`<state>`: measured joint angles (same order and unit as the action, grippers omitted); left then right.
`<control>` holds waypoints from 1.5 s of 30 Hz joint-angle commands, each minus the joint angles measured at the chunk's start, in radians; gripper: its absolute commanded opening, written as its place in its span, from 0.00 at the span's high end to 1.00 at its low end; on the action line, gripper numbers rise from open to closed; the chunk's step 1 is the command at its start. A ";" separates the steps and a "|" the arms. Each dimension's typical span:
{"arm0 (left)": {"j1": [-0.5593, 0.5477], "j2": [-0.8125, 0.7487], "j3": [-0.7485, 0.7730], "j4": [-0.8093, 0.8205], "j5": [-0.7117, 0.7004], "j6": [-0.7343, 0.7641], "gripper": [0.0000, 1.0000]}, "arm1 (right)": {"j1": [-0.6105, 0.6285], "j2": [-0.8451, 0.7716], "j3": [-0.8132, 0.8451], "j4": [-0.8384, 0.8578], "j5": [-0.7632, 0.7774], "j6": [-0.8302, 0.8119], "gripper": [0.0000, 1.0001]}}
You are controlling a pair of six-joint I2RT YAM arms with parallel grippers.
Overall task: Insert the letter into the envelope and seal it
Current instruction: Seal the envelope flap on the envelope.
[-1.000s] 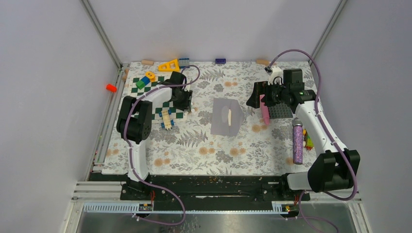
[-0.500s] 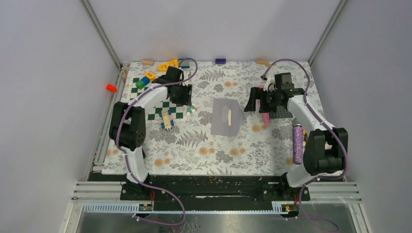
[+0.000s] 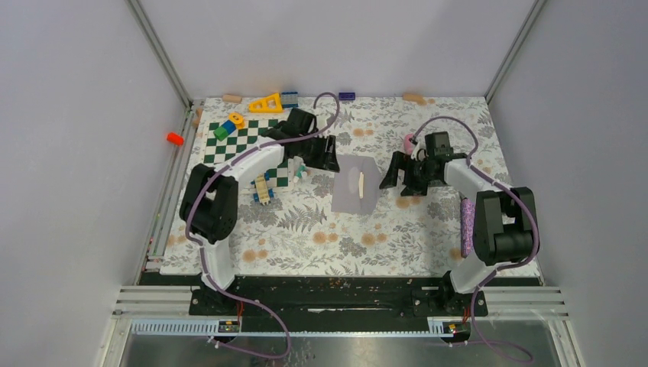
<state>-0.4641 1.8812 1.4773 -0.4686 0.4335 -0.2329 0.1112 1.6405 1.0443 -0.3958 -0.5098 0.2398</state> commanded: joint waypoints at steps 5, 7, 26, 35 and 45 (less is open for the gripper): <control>-0.041 0.134 0.006 0.184 0.116 -0.143 0.60 | 0.000 -0.086 -0.215 0.285 -0.085 0.217 0.05; -0.048 0.162 0.009 0.186 0.115 -0.156 0.61 | 0.002 -0.097 -0.262 0.349 -0.094 0.264 0.06; -0.093 0.266 -0.054 0.215 0.085 -0.240 0.85 | 0.095 -0.048 -0.367 0.538 -0.028 0.415 0.11; -0.107 0.272 -0.090 0.259 0.117 -0.285 0.88 | 0.116 -0.031 -0.382 0.561 -0.014 0.449 0.11; -0.107 0.276 -0.118 0.300 0.142 -0.316 0.90 | 0.114 -0.031 -0.391 0.602 -0.026 0.487 0.11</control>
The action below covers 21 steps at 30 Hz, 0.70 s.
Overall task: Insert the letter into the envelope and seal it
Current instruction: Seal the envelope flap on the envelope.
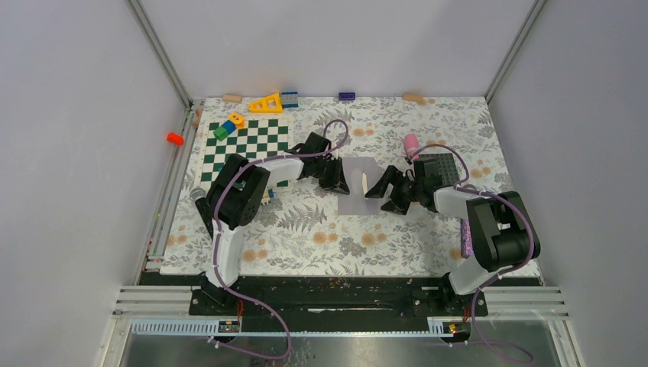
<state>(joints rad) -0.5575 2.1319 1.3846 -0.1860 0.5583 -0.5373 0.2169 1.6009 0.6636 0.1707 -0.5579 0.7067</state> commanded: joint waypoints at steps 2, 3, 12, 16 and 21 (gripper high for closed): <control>-0.013 0.025 -0.026 0.017 0.016 -0.012 0.90 | 0.005 -0.016 -0.009 0.039 0.008 0.024 0.11; -0.013 0.026 -0.026 0.019 0.015 -0.012 0.90 | 0.000 -0.032 -0.013 0.047 -0.002 0.030 0.11; -0.013 0.029 -0.027 0.023 0.023 -0.011 0.90 | -0.007 -0.087 -0.033 0.207 -0.127 0.125 0.11; -0.013 0.031 -0.024 0.021 0.028 -0.014 0.91 | -0.007 -0.117 -0.035 0.230 -0.139 0.132 0.12; -0.013 0.028 -0.024 0.021 0.028 -0.013 0.91 | -0.006 -0.098 -0.024 0.265 -0.157 0.130 0.12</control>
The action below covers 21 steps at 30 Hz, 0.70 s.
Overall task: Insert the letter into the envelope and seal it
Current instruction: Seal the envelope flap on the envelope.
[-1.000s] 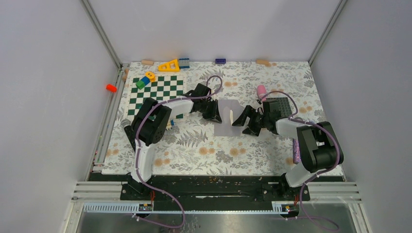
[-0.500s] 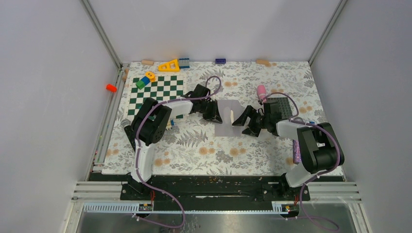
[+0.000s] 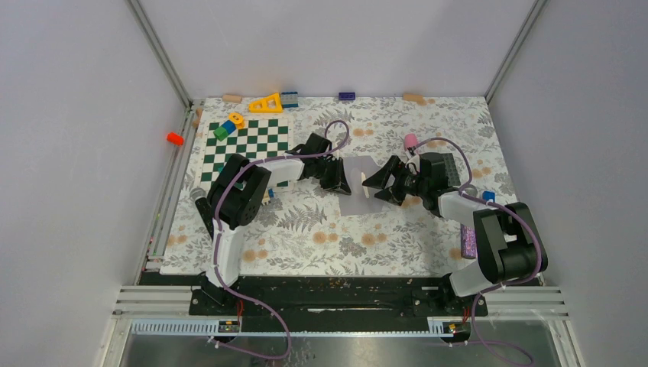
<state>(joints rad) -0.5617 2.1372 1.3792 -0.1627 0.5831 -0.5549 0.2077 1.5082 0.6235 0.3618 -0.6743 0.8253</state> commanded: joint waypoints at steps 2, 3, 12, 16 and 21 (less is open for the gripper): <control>-0.009 0.018 -0.020 -0.003 -0.001 0.006 0.91 | 0.001 0.009 0.026 0.063 -0.041 -0.003 0.13; -0.009 0.016 -0.020 -0.003 -0.001 0.007 0.91 | 0.001 0.005 0.032 0.036 -0.032 -0.025 0.13; -0.008 0.012 -0.026 0.000 -0.005 0.006 0.91 | -0.017 -0.034 0.015 -0.225 0.207 -0.205 0.13; -0.007 0.004 -0.032 0.002 -0.008 0.007 0.91 | -0.017 -0.001 0.020 -0.221 0.220 -0.209 0.13; -0.007 0.003 -0.027 0.000 -0.002 0.006 0.91 | -0.017 0.041 0.032 -0.224 0.234 -0.212 0.13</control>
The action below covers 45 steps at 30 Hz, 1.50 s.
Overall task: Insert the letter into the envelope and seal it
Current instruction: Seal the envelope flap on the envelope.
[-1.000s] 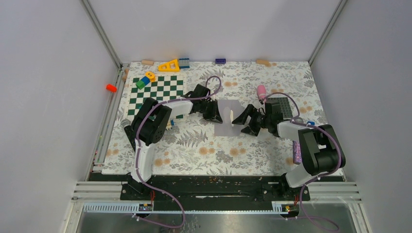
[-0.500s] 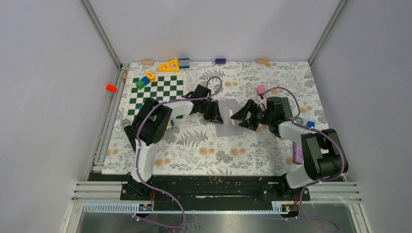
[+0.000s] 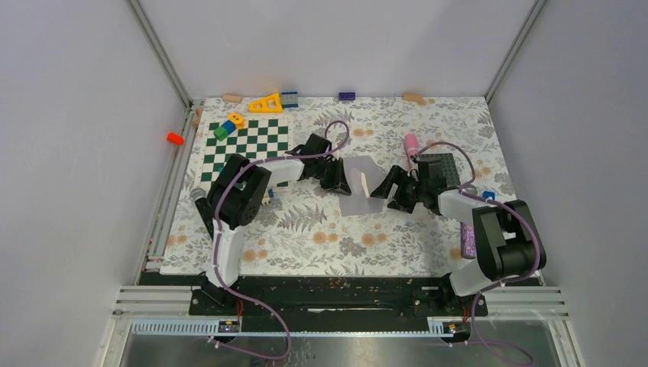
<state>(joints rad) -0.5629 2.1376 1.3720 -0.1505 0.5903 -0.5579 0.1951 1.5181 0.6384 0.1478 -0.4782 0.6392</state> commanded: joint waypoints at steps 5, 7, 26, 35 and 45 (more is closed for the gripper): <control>-0.006 -0.002 -0.021 -0.014 -0.013 0.013 0.91 | -0.005 0.078 0.041 -0.013 0.038 -0.032 0.13; -0.006 -0.002 -0.019 -0.014 -0.012 0.012 0.91 | -0.005 0.088 0.052 -0.011 0.029 -0.034 0.13; -0.006 -0.005 -0.020 -0.013 -0.006 0.015 0.91 | -0.006 0.101 0.039 0.145 -0.094 0.053 0.13; -0.006 -0.002 -0.019 -0.015 -0.006 0.015 0.92 | -0.011 0.058 0.016 0.205 -0.135 0.100 0.12; -0.006 0.000 -0.014 -0.017 -0.004 0.017 0.92 | -0.011 0.049 0.013 0.231 -0.160 0.118 0.12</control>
<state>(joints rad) -0.5629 2.1376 1.3720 -0.1524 0.5915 -0.5579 0.1818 1.5974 0.6506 0.3218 -0.5907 0.7399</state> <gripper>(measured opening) 0.087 0.873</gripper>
